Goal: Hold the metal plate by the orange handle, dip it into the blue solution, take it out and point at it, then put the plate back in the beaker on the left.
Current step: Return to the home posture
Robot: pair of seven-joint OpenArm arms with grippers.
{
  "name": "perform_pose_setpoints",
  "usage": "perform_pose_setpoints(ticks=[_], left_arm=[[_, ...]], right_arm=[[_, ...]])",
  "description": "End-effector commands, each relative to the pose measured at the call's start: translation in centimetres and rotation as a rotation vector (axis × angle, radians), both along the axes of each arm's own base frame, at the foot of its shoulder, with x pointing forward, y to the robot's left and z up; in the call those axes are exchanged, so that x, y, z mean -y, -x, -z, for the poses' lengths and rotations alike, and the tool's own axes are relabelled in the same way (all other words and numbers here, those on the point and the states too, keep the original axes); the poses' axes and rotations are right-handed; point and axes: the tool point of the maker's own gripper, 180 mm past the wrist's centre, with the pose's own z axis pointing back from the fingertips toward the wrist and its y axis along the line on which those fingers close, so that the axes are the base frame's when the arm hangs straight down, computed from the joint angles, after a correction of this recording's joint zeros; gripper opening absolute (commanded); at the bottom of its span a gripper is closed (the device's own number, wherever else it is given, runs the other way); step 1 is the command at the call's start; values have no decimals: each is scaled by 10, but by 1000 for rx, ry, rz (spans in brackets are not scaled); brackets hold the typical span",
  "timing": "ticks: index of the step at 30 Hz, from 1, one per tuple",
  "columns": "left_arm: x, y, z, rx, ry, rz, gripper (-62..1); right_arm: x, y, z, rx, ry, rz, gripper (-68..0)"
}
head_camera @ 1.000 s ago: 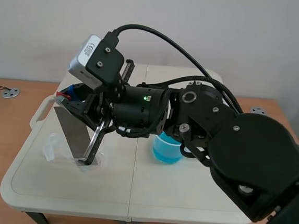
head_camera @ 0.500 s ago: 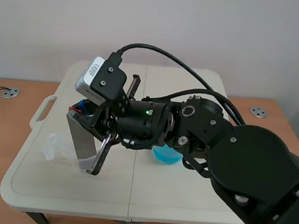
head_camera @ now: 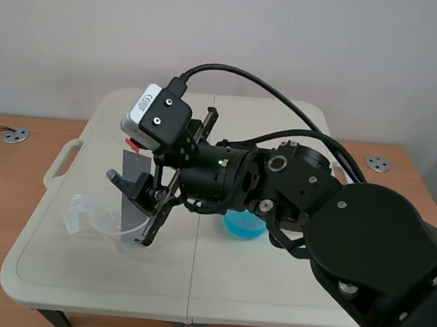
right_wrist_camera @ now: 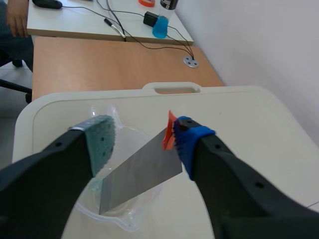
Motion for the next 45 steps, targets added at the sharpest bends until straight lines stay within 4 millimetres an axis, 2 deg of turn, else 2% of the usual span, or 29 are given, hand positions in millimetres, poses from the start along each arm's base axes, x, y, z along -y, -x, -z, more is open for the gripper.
perform_pose_setpoints(ticks=[1, 7, 11, 19, 20, 22, 25, 26, 38, 45], left_arm=[[0, -2, -8, 25, 5, -2, -578], [0, -2, -7, 25, 4, -2, -578], [0, -2, -7, 25, 4, -2, -578], [1, -2, -8, 27, 5, -1, -566], [1, -3, -8, 29, 8, 2, -525], [1, -5, -9, 38, 5, 3, -382], [2, -12, -15, 73, 7, 9, -62], [3, -16, -19, 95, 12, 11, 11], [15, -56, -65, 333, 45, 76, 14], [35, -79, -68, 357, 63, 126, 14]], right_arm=[[2, -10, -12, 30, -28, 26, -291], [5, -18, -22, 66, -69, 67, -214], [12, -25, -43, 71, -180, 89, -184], [38, -30, -76, 84, -264, 109, -184], [42, -29, -79, 79, -268, 111, -184], [48, -25, -83, 67, -263, 117, -184], [57, -18, -87, 44, -259, 120, -184], [60, -16, -88, 36, -260, 128, -184], [114, 9, -87, -6, -242, 250, -184], [137, 31, -86, -11, -192, 316, -184]])
